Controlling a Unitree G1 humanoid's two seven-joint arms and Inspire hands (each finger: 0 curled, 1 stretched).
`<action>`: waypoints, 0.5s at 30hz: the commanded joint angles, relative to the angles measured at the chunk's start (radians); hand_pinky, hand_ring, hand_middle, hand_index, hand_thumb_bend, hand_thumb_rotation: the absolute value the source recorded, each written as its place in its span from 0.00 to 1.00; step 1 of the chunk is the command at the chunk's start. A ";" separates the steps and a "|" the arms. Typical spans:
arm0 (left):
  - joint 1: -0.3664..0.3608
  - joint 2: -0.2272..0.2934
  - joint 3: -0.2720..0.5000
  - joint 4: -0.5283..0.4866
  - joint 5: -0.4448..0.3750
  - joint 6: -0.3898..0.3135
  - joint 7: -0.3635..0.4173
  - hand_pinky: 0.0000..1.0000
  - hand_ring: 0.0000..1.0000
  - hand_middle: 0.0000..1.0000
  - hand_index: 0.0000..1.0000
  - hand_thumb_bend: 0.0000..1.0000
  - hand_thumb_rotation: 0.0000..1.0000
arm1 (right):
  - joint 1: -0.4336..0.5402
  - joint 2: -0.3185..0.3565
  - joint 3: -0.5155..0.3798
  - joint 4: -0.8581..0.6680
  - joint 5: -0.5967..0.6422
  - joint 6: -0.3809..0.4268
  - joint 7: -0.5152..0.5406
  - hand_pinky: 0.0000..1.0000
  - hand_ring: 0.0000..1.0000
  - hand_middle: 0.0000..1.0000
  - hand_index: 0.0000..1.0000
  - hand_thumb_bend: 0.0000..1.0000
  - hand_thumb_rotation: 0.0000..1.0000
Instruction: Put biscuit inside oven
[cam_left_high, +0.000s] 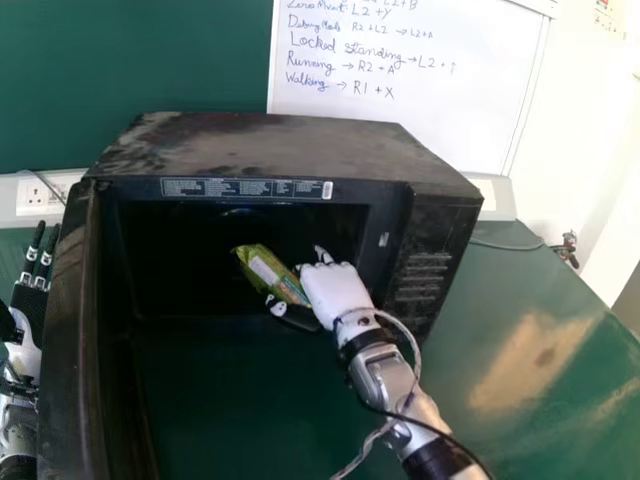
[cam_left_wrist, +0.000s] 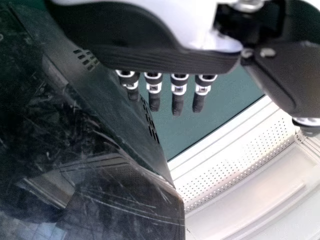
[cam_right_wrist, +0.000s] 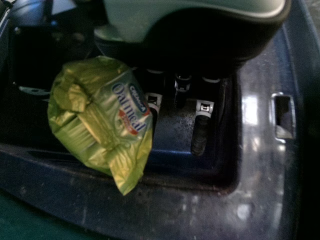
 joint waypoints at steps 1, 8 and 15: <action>0.055 -0.046 0.001 0.048 -0.008 0.015 -0.002 0.00 0.14 0.40 0.83 0.13 0.67 | -0.038 0.013 0.008 0.024 0.014 -0.002 -0.025 0.48 0.50 0.44 0.54 0.52 0.00; 0.052 -0.041 0.002 0.059 -0.006 0.015 -0.004 0.00 0.15 0.40 0.84 0.13 0.67 | -0.078 0.036 0.030 0.102 0.020 -0.004 -0.066 0.54 0.54 0.47 0.53 0.52 0.00; 0.053 -0.044 0.001 0.057 -0.007 0.015 -0.007 0.00 0.14 0.40 0.85 0.15 0.64 | -0.130 0.061 0.052 0.192 0.033 -0.024 -0.104 0.52 0.52 0.46 0.54 0.52 0.00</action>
